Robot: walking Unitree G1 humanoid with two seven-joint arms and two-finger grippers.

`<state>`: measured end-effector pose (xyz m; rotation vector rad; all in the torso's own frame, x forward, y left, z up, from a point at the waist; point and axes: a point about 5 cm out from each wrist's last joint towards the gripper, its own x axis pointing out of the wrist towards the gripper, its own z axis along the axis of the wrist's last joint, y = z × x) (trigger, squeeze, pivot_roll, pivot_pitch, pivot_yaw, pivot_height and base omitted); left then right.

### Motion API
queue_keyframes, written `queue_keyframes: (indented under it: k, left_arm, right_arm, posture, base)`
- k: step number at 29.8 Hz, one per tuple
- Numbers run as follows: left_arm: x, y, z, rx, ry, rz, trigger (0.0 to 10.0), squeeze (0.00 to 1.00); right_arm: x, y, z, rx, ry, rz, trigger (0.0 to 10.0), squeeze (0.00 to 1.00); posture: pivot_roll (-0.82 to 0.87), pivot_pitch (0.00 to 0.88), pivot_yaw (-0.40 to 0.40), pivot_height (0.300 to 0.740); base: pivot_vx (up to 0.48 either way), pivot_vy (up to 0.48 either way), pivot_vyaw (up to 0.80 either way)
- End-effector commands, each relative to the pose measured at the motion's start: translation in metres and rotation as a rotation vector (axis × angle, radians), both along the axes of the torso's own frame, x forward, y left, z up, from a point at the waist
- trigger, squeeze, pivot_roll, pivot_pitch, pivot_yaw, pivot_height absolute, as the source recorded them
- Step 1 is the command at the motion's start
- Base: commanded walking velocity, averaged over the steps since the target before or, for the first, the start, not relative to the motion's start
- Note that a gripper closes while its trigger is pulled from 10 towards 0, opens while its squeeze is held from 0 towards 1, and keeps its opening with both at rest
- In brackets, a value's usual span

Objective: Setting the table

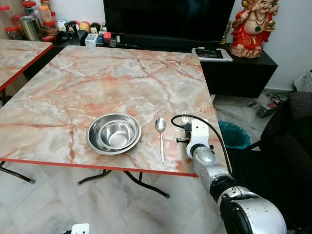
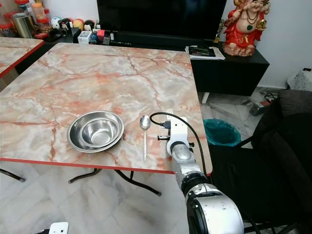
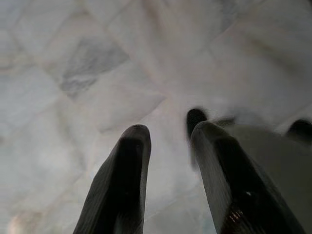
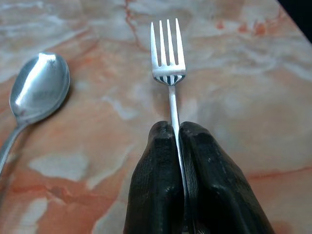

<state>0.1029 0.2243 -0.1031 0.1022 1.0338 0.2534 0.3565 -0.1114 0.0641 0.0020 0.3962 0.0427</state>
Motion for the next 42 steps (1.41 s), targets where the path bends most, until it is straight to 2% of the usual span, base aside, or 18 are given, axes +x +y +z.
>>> queue_keyframes:
  k: [1, 9, 19, 21, 24, 25, 27, 29, 37, 42]
  left_arm:
    - [-0.029, -0.008, -0.010, -0.028, 0.108, 0.016, 10.0, 0.00]
    - [-0.035, -0.008, -0.010, -0.027, 0.116, 0.023, 10.0, 0.00]
    - [-0.032, -0.006, -0.010, -0.021, 0.117, 0.010, 10.0, 0.00]
    - [-0.026, -0.001, -0.007, 0.011, 0.080, 0.008, 10.0, 0.00]
    - [0.006, 0.024, 0.012, 0.117, -0.115, 0.064, 10.0, 0.00]
    - [0.006, 0.024, 0.012, 0.117, -0.115, 0.064, 10.0, 0.00]
    - [0.017, 0.037, 0.020, 0.154, -0.161, 0.082, 10.0, 0.00]
    - [0.021, 0.042, 0.022, 0.164, -0.168, 0.085, 10.0, 0.00]
    - [0.018, 0.044, 0.022, 0.164, -0.155, 0.079, 10.0, 0.00]
    - [0.006, 0.038, 0.015, 0.142, -0.112, 0.075, 10.0, 0.00]
  right_arm:
    - [0.002, 0.000, 0.003, 0.016, 0.006, -0.011, 10.0, 0.00]
    - [0.003, 0.002, 0.003, 0.024, 0.008, -0.003, 10.0, 0.00]
    - [0.001, 0.002, 0.001, 0.027, 0.016, -0.016, 10.0, 0.00]
    - [0.002, 0.000, 0.001, 0.023, 0.015, -0.026, 10.0, 0.00]
    - [0.001, -0.007, 0.000, 0.017, 0.015, -0.038, 10.0, 0.00]
    - [0.001, -0.007, 0.000, 0.017, 0.015, -0.038, 10.0, 0.00]
    - [-0.001, -0.009, -0.003, 0.014, 0.024, -0.045, 10.0, 0.00]
    - [-0.003, -0.009, -0.006, 0.013, 0.031, -0.048, 10.0, 0.00]
    - [-0.005, -0.011, -0.009, 0.010, 0.039, -0.057, 10.0, 0.00]
    - [-0.008, -0.012, -0.014, 0.003, 0.056, -0.061, 10.0, 0.00]
  posture:
    - [0.13, 0.098, -0.088, 0.740]
    - [0.15, 0.105, -0.094, 0.740]
    - [0.14, 0.100, -0.091, 0.740]
    - [0.14, 0.098, -0.091, 0.740]
    - [0.13, 0.104, -0.092, 0.740]
    - [0.13, 0.104, -0.092, 0.740]
    - [0.14, 0.104, -0.091, 0.740]
    - [0.14, 0.102, -0.087, 0.740]
    - [0.13, 0.107, -0.082, 0.740]
    - [0.14, 0.110, -0.086, 0.740]
  base:
    - [0.000, 0.000, 0.00]
    - [0.000, 0.000, 0.00]
    - [0.000, 0.000, 0.00]
    - [0.000, 0.000, 0.00]
    - [0.000, 0.000, 0.00]
    - [0.000, 0.000, 0.00]
    - [0.000, 0.000, 0.00]
    - [0.000, 0.000, 0.00]
    - [0.000, 0.000, 0.00]
    - [0.000, 0.000, 0.00]
